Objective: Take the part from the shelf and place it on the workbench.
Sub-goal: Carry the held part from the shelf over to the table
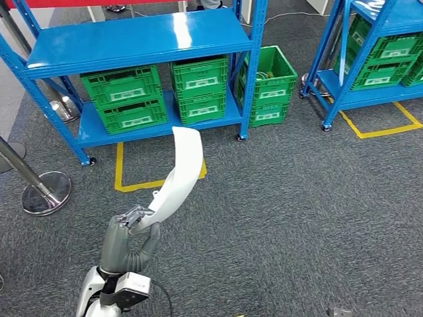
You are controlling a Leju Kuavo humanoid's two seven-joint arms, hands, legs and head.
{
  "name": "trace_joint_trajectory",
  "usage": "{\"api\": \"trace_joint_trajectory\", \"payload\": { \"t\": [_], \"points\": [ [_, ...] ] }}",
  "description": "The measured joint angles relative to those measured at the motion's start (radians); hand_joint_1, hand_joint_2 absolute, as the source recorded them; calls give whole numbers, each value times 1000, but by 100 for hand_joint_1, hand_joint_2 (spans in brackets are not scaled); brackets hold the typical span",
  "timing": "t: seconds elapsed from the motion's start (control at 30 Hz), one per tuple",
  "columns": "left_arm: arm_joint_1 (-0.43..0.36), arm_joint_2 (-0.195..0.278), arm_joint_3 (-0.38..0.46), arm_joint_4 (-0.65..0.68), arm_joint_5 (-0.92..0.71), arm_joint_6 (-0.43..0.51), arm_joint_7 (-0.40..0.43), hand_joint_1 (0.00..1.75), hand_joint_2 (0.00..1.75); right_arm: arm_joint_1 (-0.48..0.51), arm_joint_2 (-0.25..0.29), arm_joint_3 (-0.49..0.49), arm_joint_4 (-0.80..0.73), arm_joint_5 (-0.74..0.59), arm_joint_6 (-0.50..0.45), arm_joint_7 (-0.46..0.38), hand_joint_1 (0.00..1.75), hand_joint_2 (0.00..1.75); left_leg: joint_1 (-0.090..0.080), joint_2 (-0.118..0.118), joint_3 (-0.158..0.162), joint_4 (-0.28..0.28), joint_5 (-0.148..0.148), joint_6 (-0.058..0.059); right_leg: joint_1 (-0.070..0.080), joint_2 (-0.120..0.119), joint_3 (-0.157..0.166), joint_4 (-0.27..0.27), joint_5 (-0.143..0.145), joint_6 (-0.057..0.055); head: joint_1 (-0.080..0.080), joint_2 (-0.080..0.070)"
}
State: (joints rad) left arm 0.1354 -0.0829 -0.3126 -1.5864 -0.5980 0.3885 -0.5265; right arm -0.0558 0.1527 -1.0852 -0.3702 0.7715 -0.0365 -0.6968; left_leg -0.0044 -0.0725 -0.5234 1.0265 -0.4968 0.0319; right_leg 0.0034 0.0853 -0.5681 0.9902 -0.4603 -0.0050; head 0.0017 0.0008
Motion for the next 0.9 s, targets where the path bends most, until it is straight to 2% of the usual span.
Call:
{"api": "trace_joint_trajectory", "payload": {
  "t": [0.03, 0.1, 0.13, 0.17, 0.23, 0.27, 0.3, 0.33, 0.37, 0.43, 0.47, 0.5, 0.53, 0.6, 0.63, 0.7, 0.77, 0.8, 0.83, 0.87, 0.9],
  "points": [
    [-2, 0, -1, 0, -2, -2, 0, 175, 175, 0, 1, -2, 1, -3, 2, 0, 0, 175, -1, -10, 4, -17, 0, 4, -2, 10, -8, 2, 4, 6, -1, 0],
    [-5, -1, -5, 0, -4, -4, -1, 175, 175, 4, 1, -8, 3, -8, 2, 0, 0, 175, 0, 7, 3, -32, 3, 5, -5, 26, -23, 3, 11, 20, -3, 0],
    [-6, -2, -8, 0, -6, -5, -1, 175, 175, 7, 1, -11, 4, -11, 2, 0, 0, 175, 3, 19, 3, -39, 7, 5, -4, 18, -30, 9, 7, 25, -2, 0],
    [-8, -4, -10, 0, -7, -6, -2, 175, 175, 8, 1, -14, 5, -12, 2, 1, 0, 175, 6, 32, 4, -47, 12, 7, -2, -1, -43, 30, -9, 29, 1, 0],
    [-9, -6, -13, 1, -8, -7, -3, 175, 175, 7, 1, -18, 7, -14, 3, 2, 0, 175, 7, 61, 3, -53, 18, 9, -4, -54, -95, 135, -70, 39, 6, 0],
    [-9, -7, -13, 1, -8, -7, -3, 175, 175, 6, 1, -19, 8, -14, 3, 2, 0, 175, 6, 76, 1, -53, 18, 9, -7, -69, -126, 204, -102, 46, 7, 0],
    [-9, -7, -14, 2, -8, -7, -3, 175, 175, 6, 1, -21, 9, -14, 3, 2, 0, 175, 5, 91, 0, -53, 18, 9, -11, -75, -148, 259, -123, 51, 7, 0],
    [-9, -7, -14, 3, -8, -7, -3, 175, 175, 7, 1, -23, 10, -14, 3, 2, 0, 175, 4, 105, -1, -52, 19, 9, -14, -79, -154, 281, -126, 56, 7, 0],
    [-9, -7, -15, 3, -8, -7, -3, 175, 175, 9, 1, -25, 12, -14, 3, 2, 0, 175, 4, 117, -2, -52, 18, 8, -17, -82, -138, 262, -110, 59, 7, 0],
    [-11, -7, -17, 3, -8, -7, -3, 175, 175, 10, 1, -27, 13, -15, 3, 2, 0, 175, 5, 139, -1, -50, 17, 3, -21, -104, -57, 129, -55, 63, 7, 0],
    [-12, -8, -18, 3, -9, -7, -3, 175, 175, 9, 1, -28, 14, -15, 3, 2, 0, 175, 3, 148, 0, -48, 15, -3, -19, -121, -16, 61, -37, 60, 7, 0],
    [-13, -8, -19, 3, -9, -7, -4, 175, 175, 7, 1, -29, 15, -15, 3, 2, 0, 175, 1, 155, 0, -46, 13, -8, -18, -134, 11, 16, -28, 55, 6, 0],
    [-14, -9, -20, 3, -10, -7, -4, 175, 175, 6, 1, -29, 15, -15, 3, 2, 0, 175, 0, 162, 0, -44, 13, -14, -15, -142, 22, -4, -28, 47, 5, 0],
    [-16, -9, -22, 4, -11, -7, -4, 175, 175, 6, 1, -31, 16, -15, 3, 2, 0, 175, 0, 173, 0, -42, 14, -24, -10, -129, 19, -3, -25, 31, 4, 0],
    [-16, -9, -23, 4, -11, -7, -5, 175, 175, 8, 1, -32, 17, -15, 3, 2, 0, 175, 2, 169, -1, -38, 9, -30, -11, -121, 17, -3, -22, 23, 4, 0],
    [-17, -9, -25, 4, -12, -5, -6, 175, 175, 8, 0, -33, 17, -15, 2, 2, 0, 175, 6, 131, -21, 14, -31, -39, -13, -106, 15, -7, -16, 9, 2, 0],
    [-14, -8, -25, 6, -12, -4, -9, 175, 175, 6, 0, -34, 17, -16, 2, 2, 0, 175, 8, 90, -75, 140, -101, -42, -12, -86, 12, -8, -11, -1, -1, 0],
    [-12, -8, -25, 8, -12, -3, -9, 175, 175, 5, 0, -34, 17, -17, 2, 2, 0, 175, 8, 84, -104, 205, -127, -41, -10, -75, 10, -7, -10, -3, -1, 0],
    [-10, -7, -25, 9, -12, -3, -10, 175, 175, 6, 0, -34, 18, -17, 2, 2, 0, 175, 8, 81, -123, 245, -135, -38, -7, -63, 9, -7, -9, -4, -1, 0],
    [-9, -6, -25, 10, -12, -3, -10, 175, 175, 7, 0, -34, 19, -18, 2, 2, 0, 175, 7, 80, -125, 250, -123, -34, -4, -50, 8, -6, -8, -5, -1, 0],
    [-9, -6, -25, 10, -12, -3, -10, 175, 175, 8, 0, -34, 20, -18, 2, 2, 0, 175, 6, 76, -111, 216, -93, -29, -2, -37, 9, -5, -8, -5, 0, 0]
  ]
}}
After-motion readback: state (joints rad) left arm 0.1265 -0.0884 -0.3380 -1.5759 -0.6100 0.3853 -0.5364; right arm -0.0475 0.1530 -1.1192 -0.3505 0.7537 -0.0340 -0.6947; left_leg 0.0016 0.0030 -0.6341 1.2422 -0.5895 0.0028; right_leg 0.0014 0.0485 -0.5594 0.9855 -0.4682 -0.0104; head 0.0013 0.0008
